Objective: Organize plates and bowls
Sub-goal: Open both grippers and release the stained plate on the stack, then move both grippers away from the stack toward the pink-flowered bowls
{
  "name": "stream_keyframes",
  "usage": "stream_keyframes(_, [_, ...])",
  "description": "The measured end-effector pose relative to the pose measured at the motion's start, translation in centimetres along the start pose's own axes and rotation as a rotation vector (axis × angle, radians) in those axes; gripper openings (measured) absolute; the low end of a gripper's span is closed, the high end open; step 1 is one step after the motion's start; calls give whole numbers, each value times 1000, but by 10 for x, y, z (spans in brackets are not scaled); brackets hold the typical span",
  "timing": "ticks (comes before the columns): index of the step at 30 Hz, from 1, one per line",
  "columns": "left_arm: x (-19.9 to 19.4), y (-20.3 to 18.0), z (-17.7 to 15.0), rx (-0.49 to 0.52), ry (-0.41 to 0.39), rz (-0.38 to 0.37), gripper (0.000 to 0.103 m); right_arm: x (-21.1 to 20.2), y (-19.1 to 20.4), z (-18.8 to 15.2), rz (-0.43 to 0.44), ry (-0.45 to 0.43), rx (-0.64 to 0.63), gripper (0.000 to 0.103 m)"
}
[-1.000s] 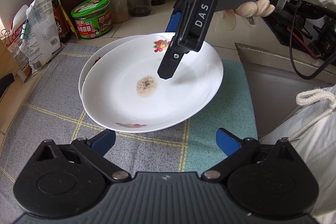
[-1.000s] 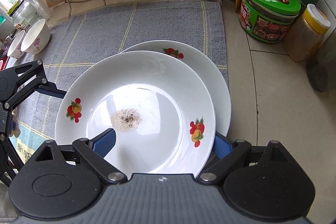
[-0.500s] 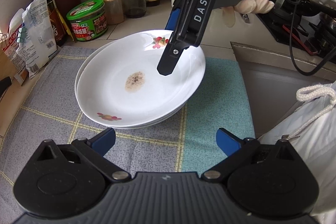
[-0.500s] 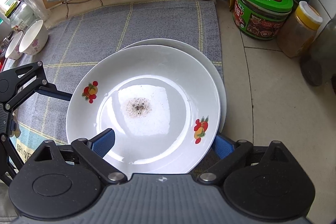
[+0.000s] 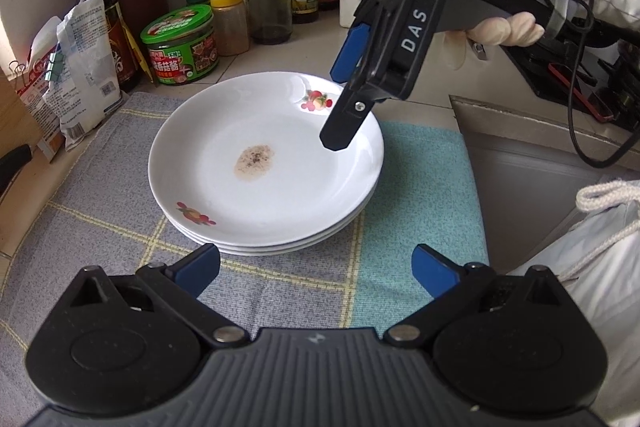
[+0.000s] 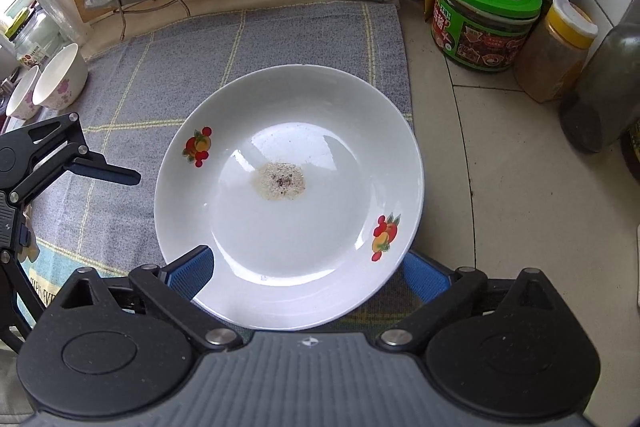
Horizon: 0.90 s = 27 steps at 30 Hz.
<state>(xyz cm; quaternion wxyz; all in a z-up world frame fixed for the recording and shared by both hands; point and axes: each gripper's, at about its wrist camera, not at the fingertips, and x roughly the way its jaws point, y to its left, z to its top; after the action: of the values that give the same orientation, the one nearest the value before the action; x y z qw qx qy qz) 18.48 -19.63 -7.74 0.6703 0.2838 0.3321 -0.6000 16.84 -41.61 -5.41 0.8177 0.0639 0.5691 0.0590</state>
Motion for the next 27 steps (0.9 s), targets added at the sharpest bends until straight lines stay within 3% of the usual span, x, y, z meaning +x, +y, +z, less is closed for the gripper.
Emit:
stream_keyframes(13, [-13,5,-8,-211,-69,107,102,-5,34,-16,-184,-191,-79,103])
stream_keyframes(22, [-38,5,-14,-345,-148,358,102,-17,50,-35,-271,-329,-10,103])
stream_keyframes(27, [-50,3,-19,-363,-165,479,102,-23,59,-42,-290,-378,45,103])
